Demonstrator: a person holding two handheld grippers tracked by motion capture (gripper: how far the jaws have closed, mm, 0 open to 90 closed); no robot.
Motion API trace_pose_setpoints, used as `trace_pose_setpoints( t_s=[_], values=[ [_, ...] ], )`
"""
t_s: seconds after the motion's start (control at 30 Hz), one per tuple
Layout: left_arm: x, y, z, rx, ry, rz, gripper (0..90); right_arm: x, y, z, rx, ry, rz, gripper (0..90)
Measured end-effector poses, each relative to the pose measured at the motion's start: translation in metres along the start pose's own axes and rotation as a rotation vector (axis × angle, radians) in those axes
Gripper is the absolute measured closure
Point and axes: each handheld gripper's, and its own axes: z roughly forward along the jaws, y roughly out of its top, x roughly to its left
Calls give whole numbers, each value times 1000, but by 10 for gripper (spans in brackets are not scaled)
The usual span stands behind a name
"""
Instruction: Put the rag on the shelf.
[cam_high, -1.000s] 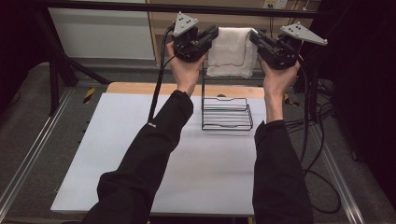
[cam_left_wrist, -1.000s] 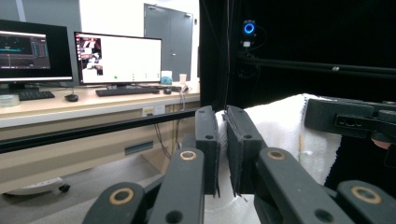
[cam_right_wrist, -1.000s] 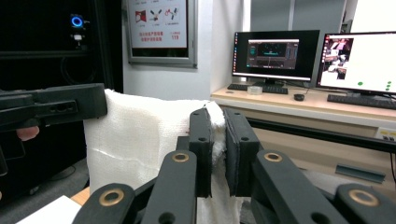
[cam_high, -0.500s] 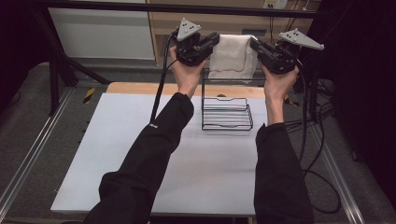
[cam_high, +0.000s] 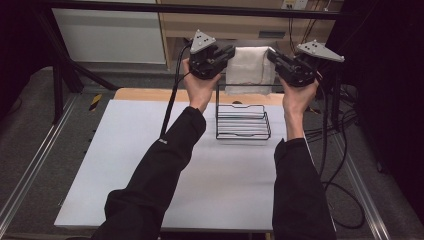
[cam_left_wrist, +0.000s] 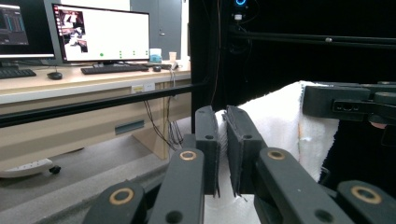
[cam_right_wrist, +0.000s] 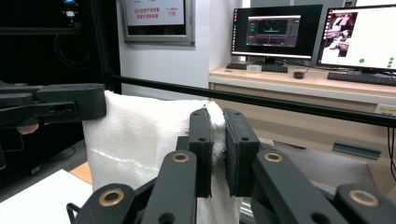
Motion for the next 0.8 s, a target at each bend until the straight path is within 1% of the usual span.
trace_pose_setpoints(
  t_s=[0.03,0.07,0.1,0.17,0.23,0.3,0.33,0.47,0.53,0.63,0.7,0.73,0.77,0.8],
  values=[
    [-1,-1,0,3,-10,-5,834,0,-2,0,2,0,0,826],
    [-1,-2,-1,3,-4,5,834,0,-3,-1,3,0,4,826],
    [-2,-3,-1,3,-5,7,834,0,-4,-1,3,0,7,826],
    [-2,-6,-2,13,-13,5,834,0,-7,-2,9,2,7,826],
    [-2,-9,-2,13,-16,-6,834,0,-10,-2,15,4,9,826],
    [-2,-11,-3,20,-17,1,834,0,-12,-3,18,4,7,826],
    [-3,-13,-3,20,-27,-5,834,0,-13,-4,22,4,6,826],
    [-5,-16,-5,27,-31,-2,834,1,-17,-6,28,4,8,825],
    [-5,-18,-6,28,-38,-17,834,2,-18,-7,31,5,4,825],
    [-7,-19,-7,34,-42,-9,833,2,-21,-8,31,6,9,825],
    [-7,-21,-7,38,-57,-36,833,2,-22,-9,35,5,9,825],
    [-7,-21,-8,37,-60,-39,833,2,-23,-9,37,3,7,824],
    [-8,-22,-9,40,-60,-30,833,1,-24,-10,37,4,12,824],
    [-8,-23,-9,39,-60,-32,833,1,-24,-10,35,7,16,824]
  ],
)
